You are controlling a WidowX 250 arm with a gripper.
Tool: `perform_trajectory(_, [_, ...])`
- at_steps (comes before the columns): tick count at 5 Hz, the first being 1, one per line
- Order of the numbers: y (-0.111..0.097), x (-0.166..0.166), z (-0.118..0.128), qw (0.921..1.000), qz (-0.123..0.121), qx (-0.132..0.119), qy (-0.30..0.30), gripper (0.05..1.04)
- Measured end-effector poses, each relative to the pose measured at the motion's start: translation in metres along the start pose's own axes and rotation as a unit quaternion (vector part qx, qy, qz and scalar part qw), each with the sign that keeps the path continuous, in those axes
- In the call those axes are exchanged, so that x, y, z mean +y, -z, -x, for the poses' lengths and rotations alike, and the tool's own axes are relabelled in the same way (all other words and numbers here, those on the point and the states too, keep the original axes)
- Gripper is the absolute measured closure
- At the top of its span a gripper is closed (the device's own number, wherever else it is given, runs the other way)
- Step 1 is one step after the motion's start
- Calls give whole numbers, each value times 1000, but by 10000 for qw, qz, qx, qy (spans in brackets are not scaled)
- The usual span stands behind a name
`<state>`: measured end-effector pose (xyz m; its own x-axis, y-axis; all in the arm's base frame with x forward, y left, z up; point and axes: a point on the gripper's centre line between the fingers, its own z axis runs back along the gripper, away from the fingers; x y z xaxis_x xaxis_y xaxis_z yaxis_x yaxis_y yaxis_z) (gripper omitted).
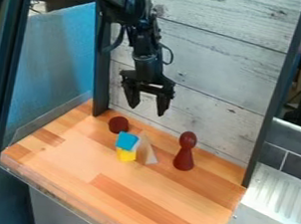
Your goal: Move something red
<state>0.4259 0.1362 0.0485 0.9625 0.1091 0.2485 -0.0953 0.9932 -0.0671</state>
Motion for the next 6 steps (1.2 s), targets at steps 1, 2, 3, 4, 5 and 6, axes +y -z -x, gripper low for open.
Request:
perform_trajectory(1, [20,1,9,9997,42,234,-60,85])
perform_trajectory(2, [26,10,2,9996,-104,196,-170,85])
perform_trajectory(3, [33,28,-7,9986,-265,186,-430,85])
perform_trajectory(4, [38,46,-10,9974,-397,143,-583,84])
perform_trajectory(5, [38,52,-10,9976,-503,121,-459,85])
perform_trajectory(6, [40,63,-5,9981,-490,83,-351,84])
